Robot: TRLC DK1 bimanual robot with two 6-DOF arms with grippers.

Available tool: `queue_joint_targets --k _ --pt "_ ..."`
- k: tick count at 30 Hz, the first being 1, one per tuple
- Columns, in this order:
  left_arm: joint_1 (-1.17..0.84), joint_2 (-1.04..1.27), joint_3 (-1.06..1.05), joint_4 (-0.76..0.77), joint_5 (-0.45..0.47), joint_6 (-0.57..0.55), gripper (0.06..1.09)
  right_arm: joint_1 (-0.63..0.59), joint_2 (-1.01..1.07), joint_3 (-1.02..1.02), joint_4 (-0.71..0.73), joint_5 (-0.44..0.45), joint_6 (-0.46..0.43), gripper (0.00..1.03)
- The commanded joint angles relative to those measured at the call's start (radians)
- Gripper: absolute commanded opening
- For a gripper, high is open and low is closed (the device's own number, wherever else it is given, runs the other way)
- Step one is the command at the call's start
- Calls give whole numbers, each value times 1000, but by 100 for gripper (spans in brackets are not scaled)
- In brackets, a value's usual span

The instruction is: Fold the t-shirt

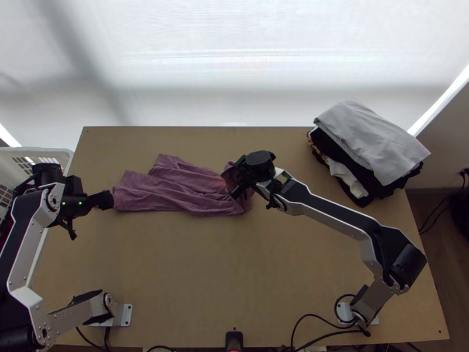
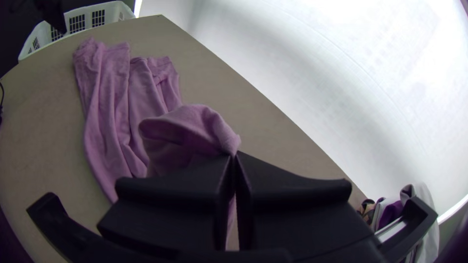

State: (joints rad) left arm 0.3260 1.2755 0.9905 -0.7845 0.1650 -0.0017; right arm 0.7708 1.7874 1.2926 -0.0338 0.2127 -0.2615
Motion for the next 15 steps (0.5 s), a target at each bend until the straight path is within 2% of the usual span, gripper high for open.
queue_joint_targets --k 1,6,11,15 --pt "12 47 -27 54 7 25 103 -2 -28 -24 15 5 21 3" --pt "5 176 -23 134 7 9 103 -4 -29 -21 21 5 22 3" --pt "-15 268 -15 151 7 -12 103 -11 -33 -19 26 5 22 3" --pt "-48 288 -13 169 7 -43 91 -16 -31 -26 28 5 22 3"
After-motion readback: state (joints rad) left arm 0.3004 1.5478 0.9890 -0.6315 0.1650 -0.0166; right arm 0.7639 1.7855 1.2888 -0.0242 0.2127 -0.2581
